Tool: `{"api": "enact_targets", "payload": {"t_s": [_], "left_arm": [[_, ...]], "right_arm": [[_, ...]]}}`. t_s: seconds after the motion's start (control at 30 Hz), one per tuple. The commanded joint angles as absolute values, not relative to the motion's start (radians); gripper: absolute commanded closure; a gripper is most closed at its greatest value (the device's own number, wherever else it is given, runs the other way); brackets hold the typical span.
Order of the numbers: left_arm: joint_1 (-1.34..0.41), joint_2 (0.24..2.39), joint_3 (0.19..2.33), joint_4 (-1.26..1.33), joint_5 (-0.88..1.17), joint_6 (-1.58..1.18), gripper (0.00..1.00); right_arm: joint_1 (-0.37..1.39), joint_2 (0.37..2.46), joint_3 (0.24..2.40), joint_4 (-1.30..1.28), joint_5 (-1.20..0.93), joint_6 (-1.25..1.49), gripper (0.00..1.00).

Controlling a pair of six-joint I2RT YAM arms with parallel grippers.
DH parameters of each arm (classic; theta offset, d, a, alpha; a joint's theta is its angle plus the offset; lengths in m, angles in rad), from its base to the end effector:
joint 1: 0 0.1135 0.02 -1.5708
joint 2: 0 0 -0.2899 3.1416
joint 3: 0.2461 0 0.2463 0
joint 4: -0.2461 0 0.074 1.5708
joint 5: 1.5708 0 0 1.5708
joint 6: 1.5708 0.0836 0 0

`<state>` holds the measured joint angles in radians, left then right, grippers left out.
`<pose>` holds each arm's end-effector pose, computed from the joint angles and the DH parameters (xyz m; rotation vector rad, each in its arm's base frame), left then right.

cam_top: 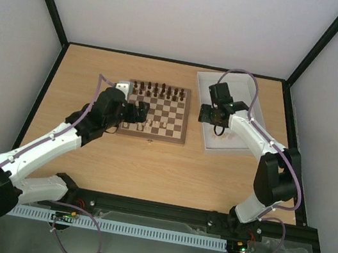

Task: Set up the chess pieces on the board
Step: Pick up the chess piece from the storage box.

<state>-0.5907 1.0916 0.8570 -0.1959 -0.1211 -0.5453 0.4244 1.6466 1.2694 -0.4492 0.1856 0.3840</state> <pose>0.2343 -0.1449 0.3081 -0.0331 2.0499 -0.6019 0.3635 0.1473 0.2555 0.0385 2.3845 0.1620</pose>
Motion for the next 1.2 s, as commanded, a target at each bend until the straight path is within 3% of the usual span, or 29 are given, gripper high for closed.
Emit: {"api": "enact_targets", "payload": {"t_s": [0.0,0.1,0.37,0.47,1.17], "left_arm": [[-0.592,1.135,0.854,-0.147,-0.062,-0.530,0.01],[-0.593,1.148,0.858,-0.139,-0.055,-0.524,0.01],[-0.591,1.170,0.855,-0.126,-0.036,-0.512,0.01],[-0.591,1.176,0.854,-0.122,-0.027,-0.509,0.01],[-0.582,1.189,0.848,-0.112,-0.011,-0.508,0.01]], "right_arm": [[0.406,1.619,1.215,-0.499,0.212,0.407,0.35],[0.391,1.625,1.187,-0.504,0.215,0.417,0.45],[0.360,1.642,1.145,-0.500,0.227,0.429,0.46],[0.342,1.643,1.123,-0.494,0.231,0.434,0.52],[0.268,1.706,1.079,-0.438,0.209,0.419,0.61]]}}
